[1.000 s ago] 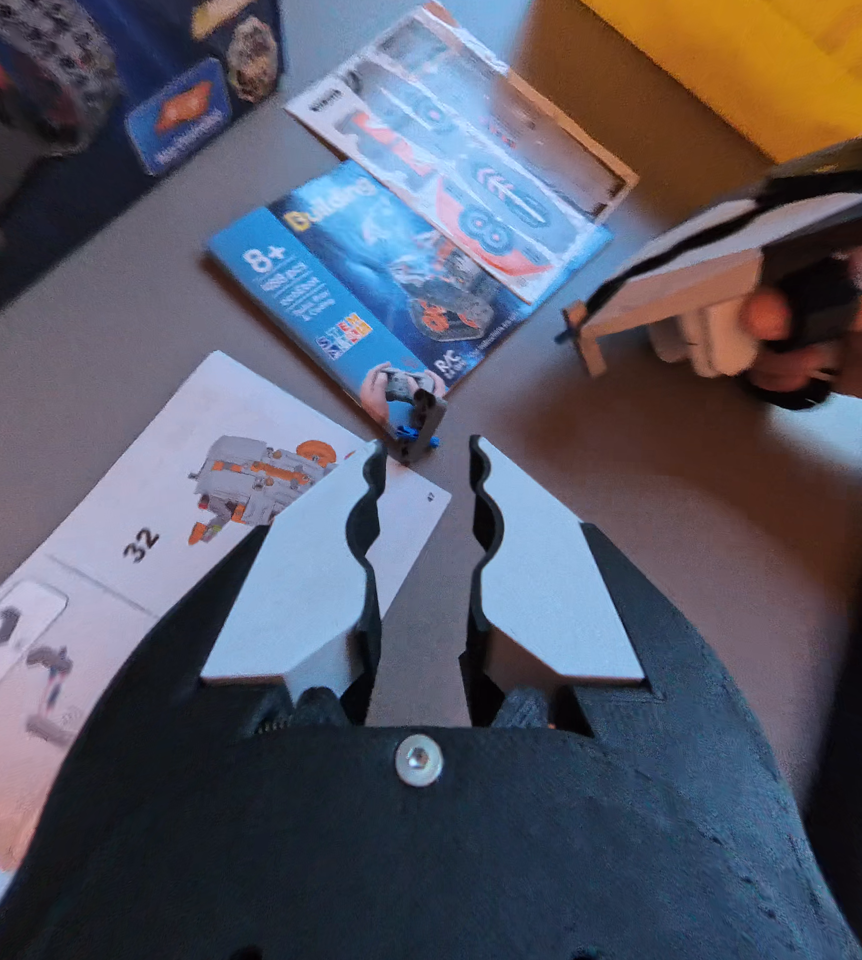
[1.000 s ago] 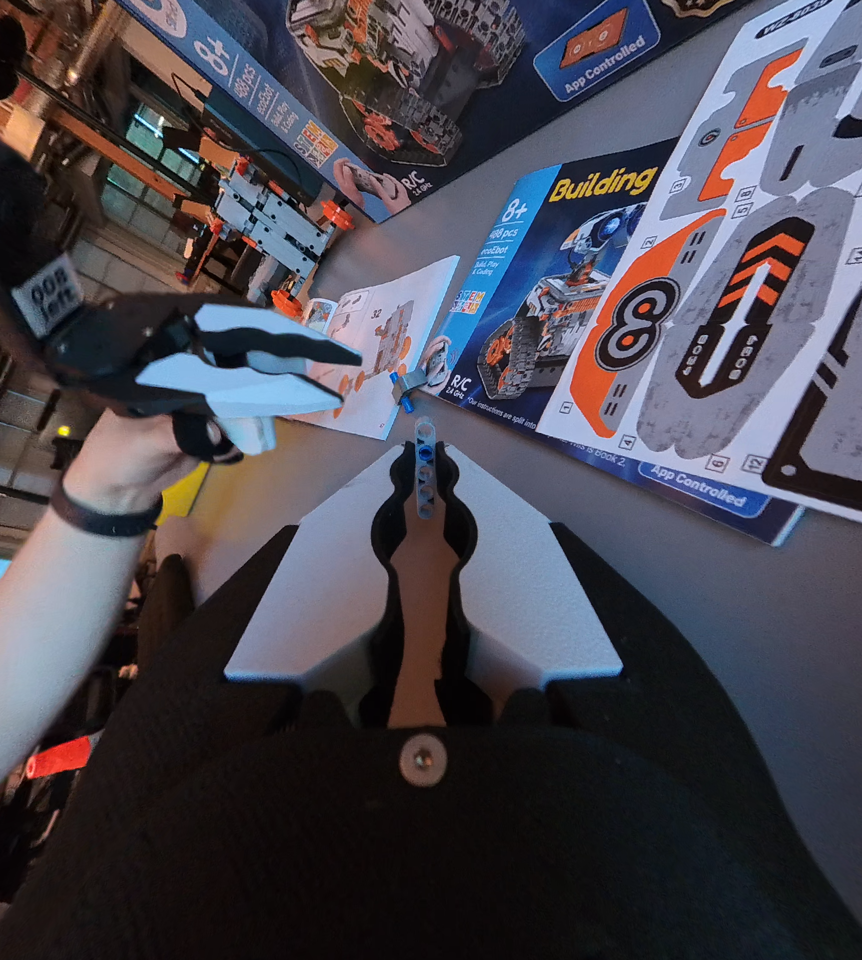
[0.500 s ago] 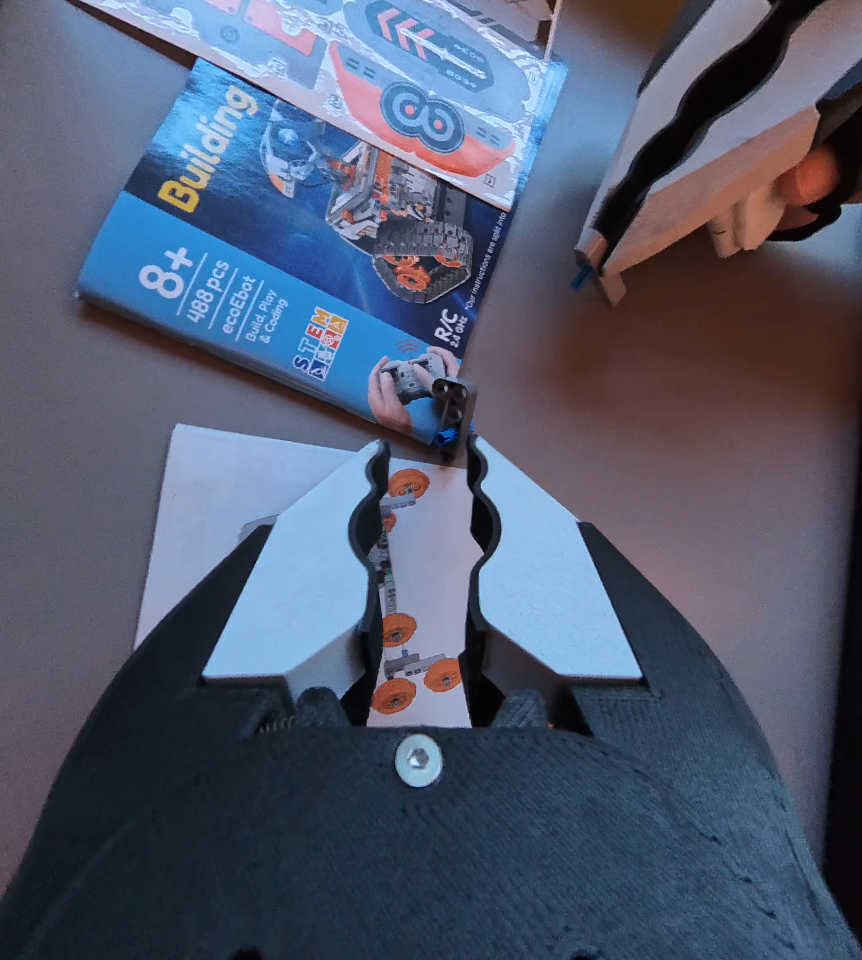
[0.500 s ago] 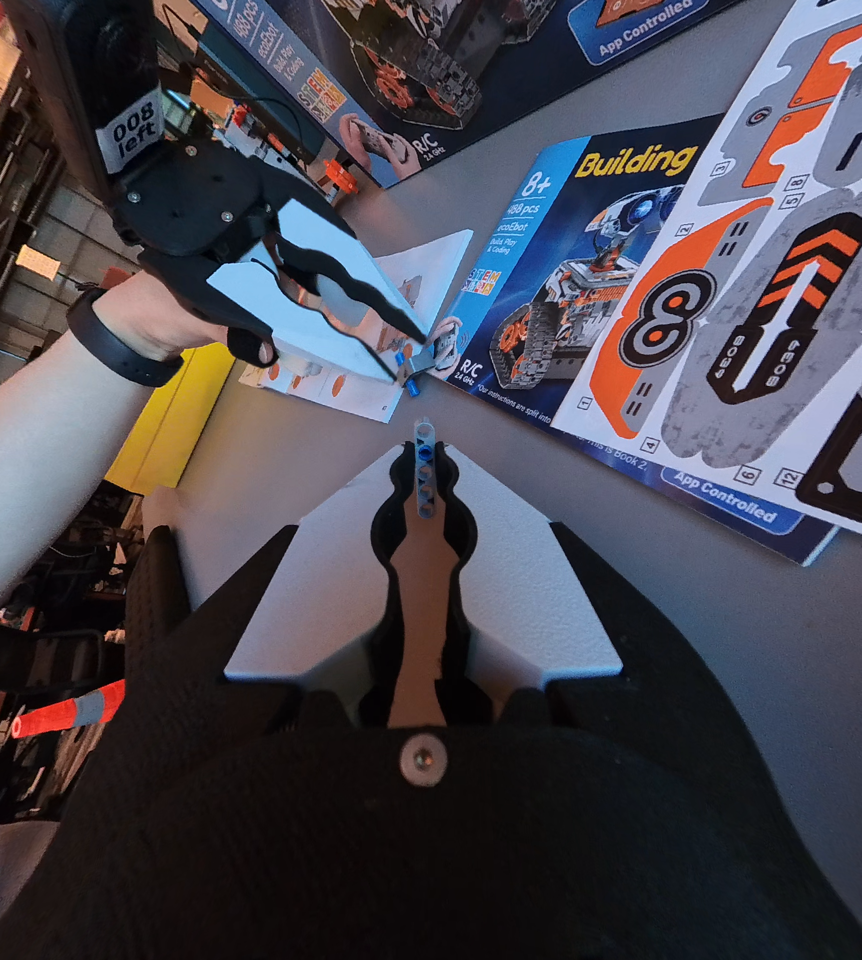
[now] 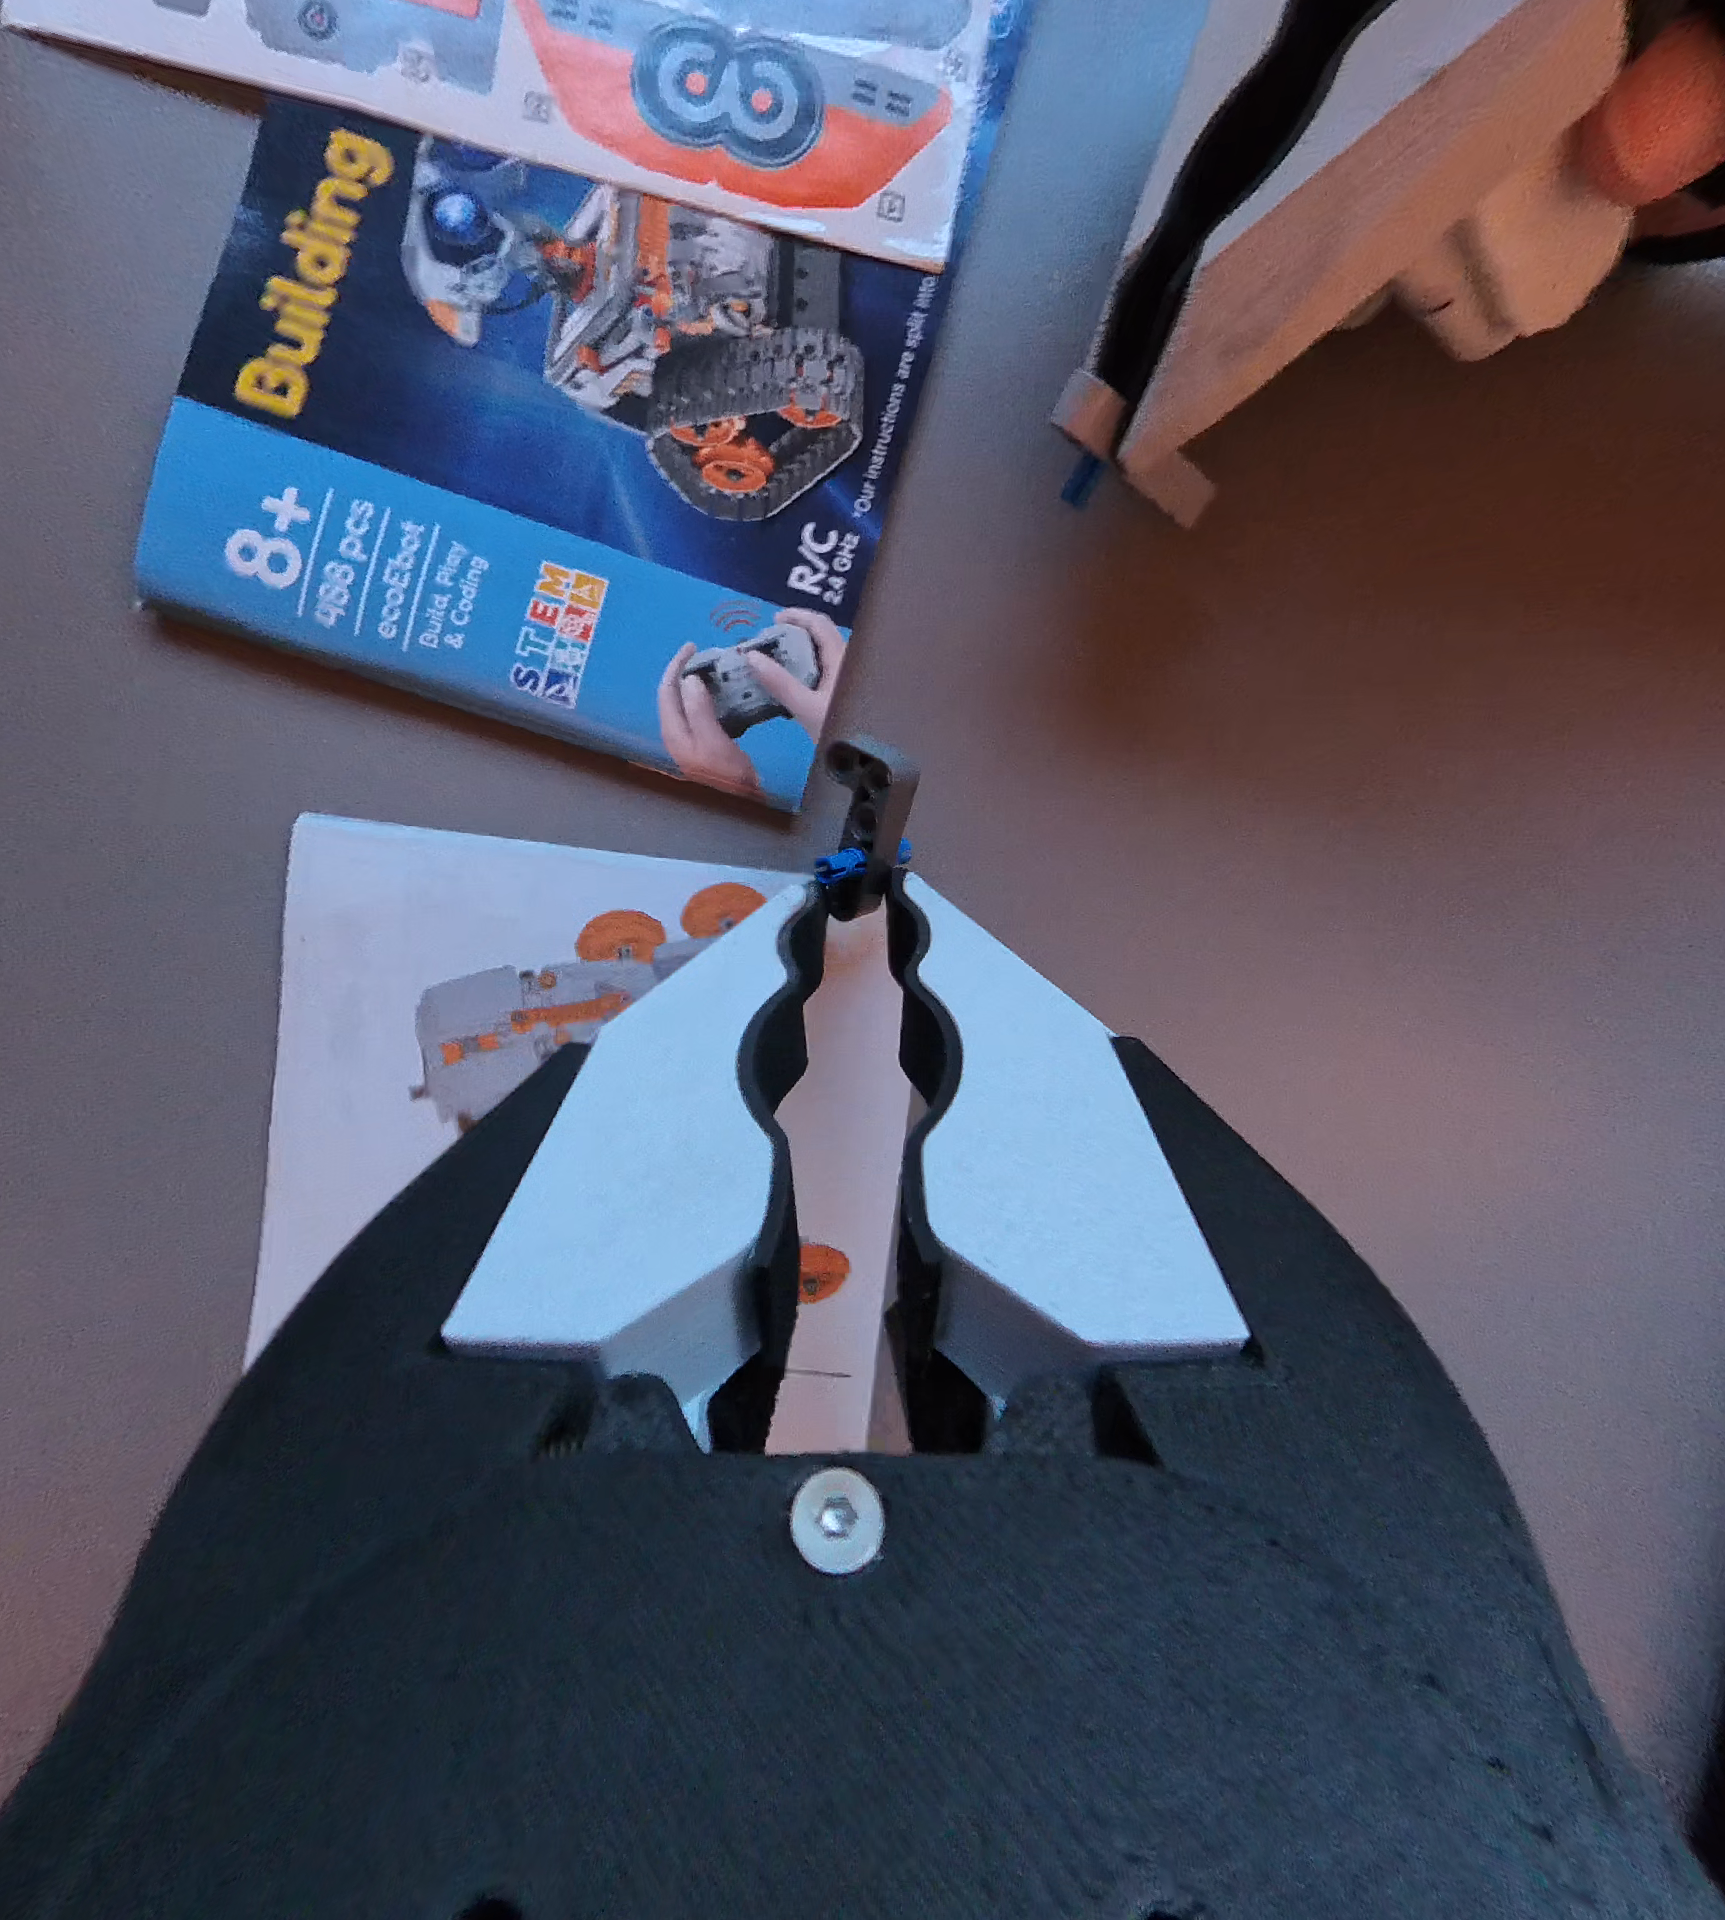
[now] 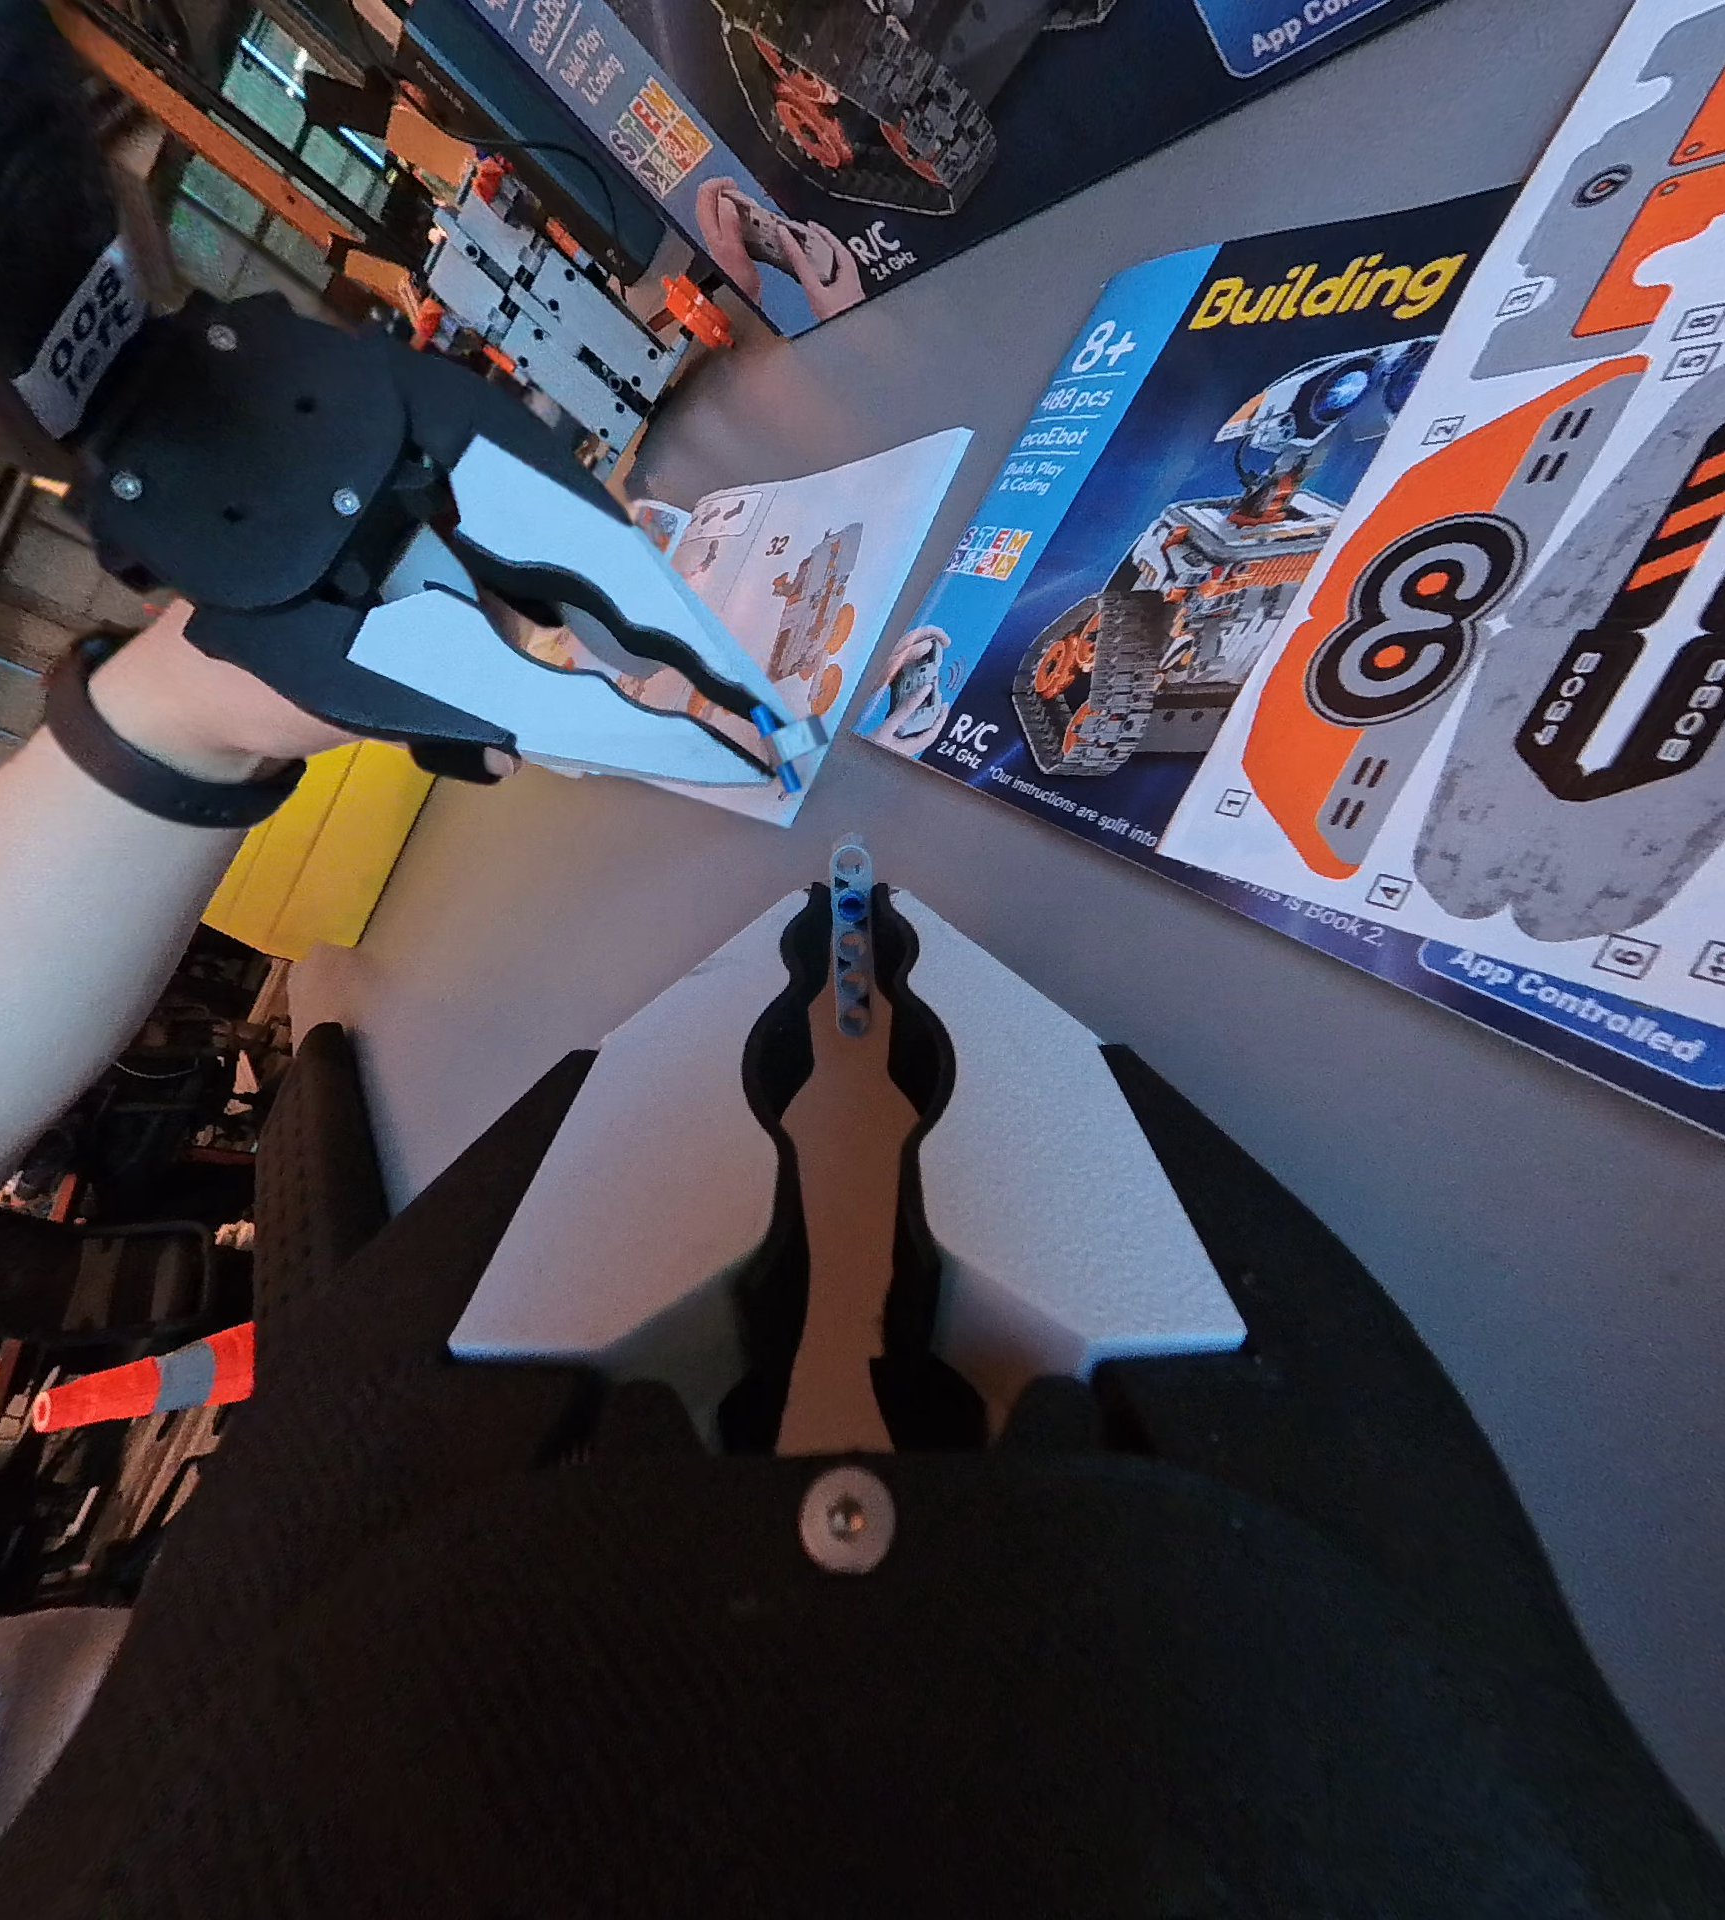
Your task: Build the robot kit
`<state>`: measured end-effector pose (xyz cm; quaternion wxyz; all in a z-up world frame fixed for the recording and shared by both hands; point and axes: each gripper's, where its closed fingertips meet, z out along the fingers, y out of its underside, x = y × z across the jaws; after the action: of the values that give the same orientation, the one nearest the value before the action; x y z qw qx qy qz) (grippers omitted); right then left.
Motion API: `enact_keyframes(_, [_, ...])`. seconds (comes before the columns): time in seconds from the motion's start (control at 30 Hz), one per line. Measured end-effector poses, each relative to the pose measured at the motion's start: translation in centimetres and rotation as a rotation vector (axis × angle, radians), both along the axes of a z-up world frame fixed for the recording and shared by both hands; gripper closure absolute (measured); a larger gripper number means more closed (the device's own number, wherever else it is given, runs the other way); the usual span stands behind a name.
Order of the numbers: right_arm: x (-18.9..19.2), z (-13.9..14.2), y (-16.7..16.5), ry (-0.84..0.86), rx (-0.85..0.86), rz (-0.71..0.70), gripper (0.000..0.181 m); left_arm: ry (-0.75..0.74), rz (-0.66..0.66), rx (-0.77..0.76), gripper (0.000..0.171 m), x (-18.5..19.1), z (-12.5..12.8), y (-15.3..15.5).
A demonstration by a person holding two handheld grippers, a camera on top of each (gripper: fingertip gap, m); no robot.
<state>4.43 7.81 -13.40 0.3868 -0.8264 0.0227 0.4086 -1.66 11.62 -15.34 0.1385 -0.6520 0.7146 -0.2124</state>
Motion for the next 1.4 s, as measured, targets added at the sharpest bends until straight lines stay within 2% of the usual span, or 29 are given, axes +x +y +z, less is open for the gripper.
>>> enact_keyframes(0.1, [-0.9,0.4,0.0,0.012,0.019,0.019,0.176,-0.042,0.072,0.044,0.163,-0.1,0.4,-0.4])
enact_keyframes(0.2, [-2.5,1.7,0.5,0.077,0.072,0.034,0.176,-0.172,0.124,0.068,0.163,0.8,1.8,-1.8])
enact_keyframes(0.3, [-2.4,1.4,1.2,-0.020,0.099,0.006,0.176,-0.316,0.237,0.024,0.163,1.9,3.2,-2.8])
enact_keyframes(0.37, [-2.7,1.4,1.4,-0.049,0.124,0.012,0.176,-0.347,0.339,0.022,0.163,2.1,2.9,-2.4])
enact_keyframes(0.43, [-2.5,1.4,1.6,-0.086,0.136,-0.007,0.176,-0.363,0.379,0.067,0.163,2.3,2.5,-2.0])
enact_keyframes(0.63, [-2.3,0.4,1.9,-0.141,0.103,-0.020,0.176,-0.293,0.268,0.480,0.164,2.1,1.2,-1.4])
enact_keyframes(0.7, [-2.0,0.1,2.0,-0.164,0.090,-0.027,0.176,-0.288,0.224,0.538,0.165,2.3,1.0,-1.8])
enact_keyframes(0.8, [-2.3,-0.2,1.8,-0.171,0.070,-0.006,0.176,-0.252,0.161,0.545,0.166,2.3,0.1,-2.5])
enact_keyframes(0.87, [-2.3,-0.7,1.7,-0.193,0.047,0.002,0.176,-0.233,0.145,0.534,0.171,2.3,-0.6,-2.8])
enact_keyframes(1.0, [-2.2,-1.3,1.5,-0.214,0.012,0.010,0.177,-0.224,0.200,0.474,0.169,2.5,-0.6,-2.6])
enact_keyframes(1.17, [-2.1,-1.6,1.4,-0.193,-0.025,0.016,0.176,-0.236,0.295,0.238,0.158,2.9,-0.6,-2.9])
enact_keyframes(1.23, [-2.1,-1.7,1.3,-0.201,-0.028,0.017,0.176,-0.221,0.306,0.121,0.147,2.9,-0.7,-3.3])
enact_keyframes(1.4, [-2.1,-1.8,1.2,-0.212,-0.031,0.028,0.176,-0.169,0.322,-0.098,0.157,2.4,-0.5,-3.6])
